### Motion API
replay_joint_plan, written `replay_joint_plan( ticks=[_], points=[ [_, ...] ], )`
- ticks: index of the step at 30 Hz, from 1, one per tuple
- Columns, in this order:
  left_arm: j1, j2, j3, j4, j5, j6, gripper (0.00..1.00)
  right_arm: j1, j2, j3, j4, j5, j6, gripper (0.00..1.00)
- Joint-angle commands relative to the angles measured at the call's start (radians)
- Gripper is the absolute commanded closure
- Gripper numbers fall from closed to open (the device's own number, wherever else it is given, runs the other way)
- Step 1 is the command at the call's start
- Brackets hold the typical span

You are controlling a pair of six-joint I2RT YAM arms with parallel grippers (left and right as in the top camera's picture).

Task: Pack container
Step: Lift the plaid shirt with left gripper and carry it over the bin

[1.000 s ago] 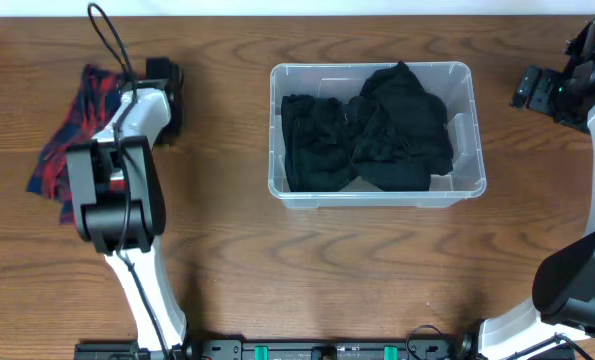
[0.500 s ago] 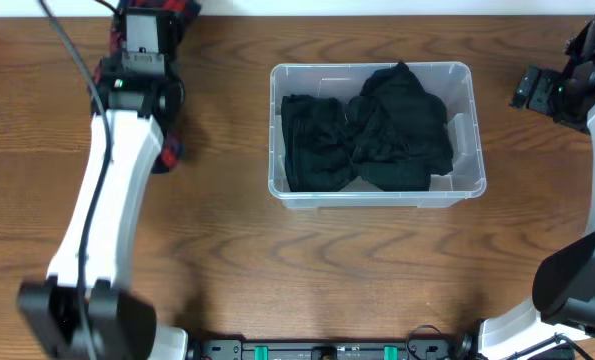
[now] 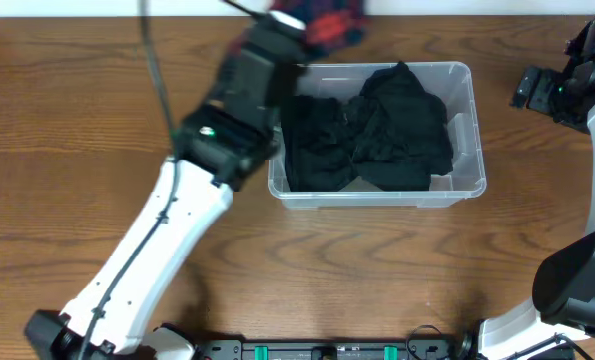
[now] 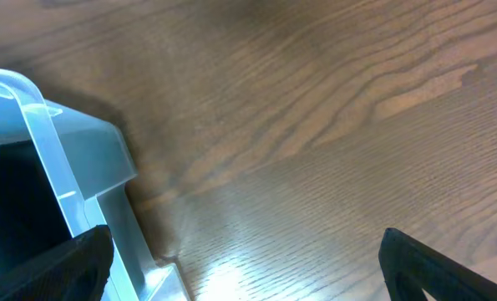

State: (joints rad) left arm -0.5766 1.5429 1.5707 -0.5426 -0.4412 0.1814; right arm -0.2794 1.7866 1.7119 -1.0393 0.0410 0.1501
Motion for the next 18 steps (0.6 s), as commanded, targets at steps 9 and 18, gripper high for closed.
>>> replay_joint_plan(
  ticks=[9,18],
  points=[
    [-0.153,0.188,0.013,0.029,-0.014,0.068,0.94,-0.003,0.004,0.001,-0.001,0.004,0.014,0.01],
    [-0.275,0.261,0.007,0.017,-0.014,0.214,0.94,-0.003,0.004,0.001,-0.001,0.004,0.014,0.01]
  ],
)
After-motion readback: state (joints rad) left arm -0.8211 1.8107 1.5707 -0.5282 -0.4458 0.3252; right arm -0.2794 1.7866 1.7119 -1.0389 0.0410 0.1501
